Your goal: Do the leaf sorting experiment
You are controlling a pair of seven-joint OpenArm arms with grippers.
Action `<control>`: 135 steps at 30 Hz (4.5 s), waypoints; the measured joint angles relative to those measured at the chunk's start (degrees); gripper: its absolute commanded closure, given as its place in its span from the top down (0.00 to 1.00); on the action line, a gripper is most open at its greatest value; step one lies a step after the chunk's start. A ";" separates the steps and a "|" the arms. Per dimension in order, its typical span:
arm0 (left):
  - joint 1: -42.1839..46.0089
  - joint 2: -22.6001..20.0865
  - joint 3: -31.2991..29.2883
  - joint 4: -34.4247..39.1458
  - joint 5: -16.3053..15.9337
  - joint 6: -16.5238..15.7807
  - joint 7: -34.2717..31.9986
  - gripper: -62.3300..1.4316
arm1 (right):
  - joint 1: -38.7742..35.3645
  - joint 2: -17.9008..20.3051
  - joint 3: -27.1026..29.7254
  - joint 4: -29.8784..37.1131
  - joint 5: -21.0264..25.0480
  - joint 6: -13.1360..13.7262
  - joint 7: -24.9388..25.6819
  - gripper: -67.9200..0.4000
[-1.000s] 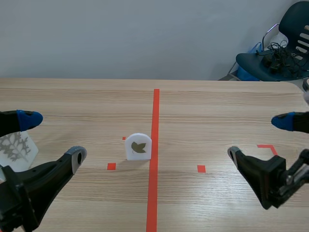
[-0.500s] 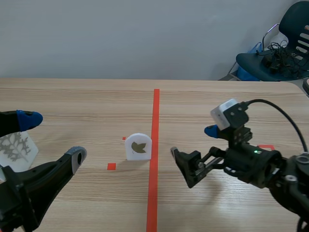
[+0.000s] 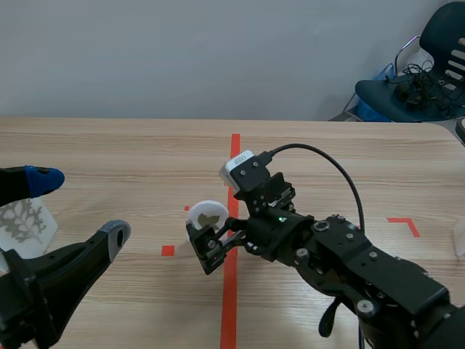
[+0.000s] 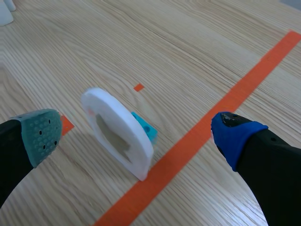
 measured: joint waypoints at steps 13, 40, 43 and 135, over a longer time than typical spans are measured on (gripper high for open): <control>0.00 0.00 0.00 0.00 0.00 0.00 0.00 1.00 | 0.42 -1.46 -1.64 -4.04 -0.17 -0.17 -0.52 0.41; -0.13 0.00 0.00 0.00 -0.02 -0.02 0.00 1.00 | -17.57 11.10 17.05 32.06 7.28 -0.15 -8.44 0.06; -0.13 0.00 0.00 0.00 -0.02 -0.02 0.00 1.00 | -25.88 13.05 25.14 38.25 9.55 -0.07 -8.87 0.06; -0.15 -0.02 0.00 -0.02 0.00 -0.66 2.58 1.00 | -54.66 24.68 49.33 64.78 27.12 7.21 -19.17 1.00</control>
